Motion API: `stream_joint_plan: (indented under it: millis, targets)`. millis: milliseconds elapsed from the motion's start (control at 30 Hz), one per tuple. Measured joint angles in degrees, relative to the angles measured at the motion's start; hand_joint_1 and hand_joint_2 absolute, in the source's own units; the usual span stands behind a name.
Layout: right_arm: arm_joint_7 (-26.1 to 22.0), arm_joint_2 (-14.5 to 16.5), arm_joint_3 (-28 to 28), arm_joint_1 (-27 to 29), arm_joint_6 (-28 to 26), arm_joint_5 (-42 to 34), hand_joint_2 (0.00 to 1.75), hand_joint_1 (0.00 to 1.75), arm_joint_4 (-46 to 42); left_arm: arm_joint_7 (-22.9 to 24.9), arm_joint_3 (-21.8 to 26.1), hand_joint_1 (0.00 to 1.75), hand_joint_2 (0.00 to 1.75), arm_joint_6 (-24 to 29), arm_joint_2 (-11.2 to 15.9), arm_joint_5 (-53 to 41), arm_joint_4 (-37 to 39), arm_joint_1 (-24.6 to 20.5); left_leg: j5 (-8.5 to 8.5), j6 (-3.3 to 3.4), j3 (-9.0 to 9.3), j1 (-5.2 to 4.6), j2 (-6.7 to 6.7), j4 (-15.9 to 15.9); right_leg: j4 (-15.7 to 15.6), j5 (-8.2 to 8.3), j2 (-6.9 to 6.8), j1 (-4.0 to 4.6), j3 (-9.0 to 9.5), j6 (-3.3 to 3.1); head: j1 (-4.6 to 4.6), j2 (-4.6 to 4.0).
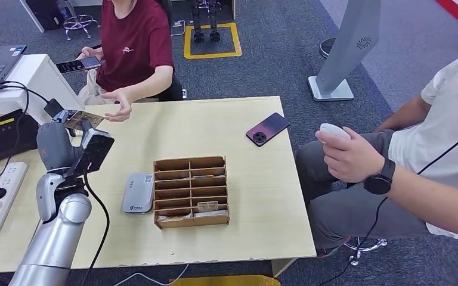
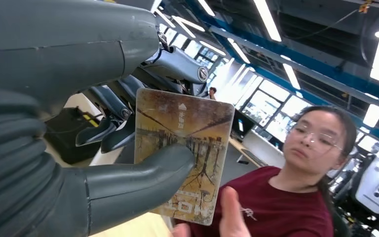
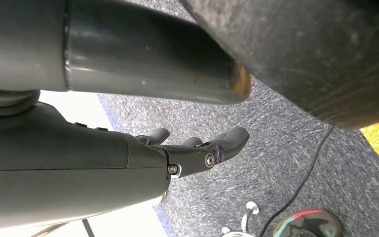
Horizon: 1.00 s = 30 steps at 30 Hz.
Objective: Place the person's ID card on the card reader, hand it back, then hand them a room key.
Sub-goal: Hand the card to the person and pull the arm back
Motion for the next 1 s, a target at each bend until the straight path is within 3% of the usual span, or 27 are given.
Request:
stream_joint_plan:
  millis: [167,433,533,667,800,1000]
  targets:
    - [0.22,0.0,0.36,0.03,0.1,-0.05,0.0,0.0,0.0,1.14,-2.26,1.75,1.75,-5.64,-0.06,2.87,0.16,-2.09,0.0,0.0,0.01,0.01,0.05,0.0,0.01,0.02,0.05,0.0,-0.01,-0.02,-0.02,0.0]
    - [0.06,-0.01,0.84,0.17,0.34,-0.04,0.0,0.0,0.0,1.67,-3.36,1.75,1.75,-5.85,-0.04,3.24,1.24,-4.08,0.0,0.0,0.0,0.02,0.08,-0.01,0.01,0.01,0.08,0.01,-0.03,-0.03,-0.01,0.0]
    - [0.0,-0.01,0.92,0.17,0.35,-0.03,0.0,0.0,0.0,2.1,-3.71,1.75,1.75,-4.75,0.04,1.32,1.79,-4.47,0.0,0.0,0.0,0.02,0.08,-0.01,0.01,0.01,0.08,0.01,-0.03,-0.03,-0.01,0.0]
    - [-0.52,-0.05,1.05,0.15,0.55,0.02,0.0,0.0,0.0,4.41,-4.72,1.75,1.75,1.49,1.14,-9.02,4.94,-6.55,0.0,0.0,-0.01,0.02,0.1,0.0,0.01,0.01,0.11,0.01,-0.04,-0.03,0.0,0.0]
    - [-0.89,-0.12,1.29,0.13,0.7,0.02,0.0,0.0,0.0,4.21,-5.17,0.0,1.75,5.49,2.44,-13.11,10.3,-9.98,0.0,0.0,0.0,0.02,0.09,-0.01,0.02,0.02,0.1,0.01,-0.04,-0.03,-0.01,0.0]
    - [-0.74,-0.17,1.35,0.15,0.74,-0.03,0.0,0.0,0.0,2.48,-5.21,0.0,1.75,2.36,2.78,-8.92,12.81,-11.24,0.0,0.0,-0.01,0.02,0.08,-0.01,0.02,0.01,0.09,0.01,-0.03,-0.03,-0.01,0.0]
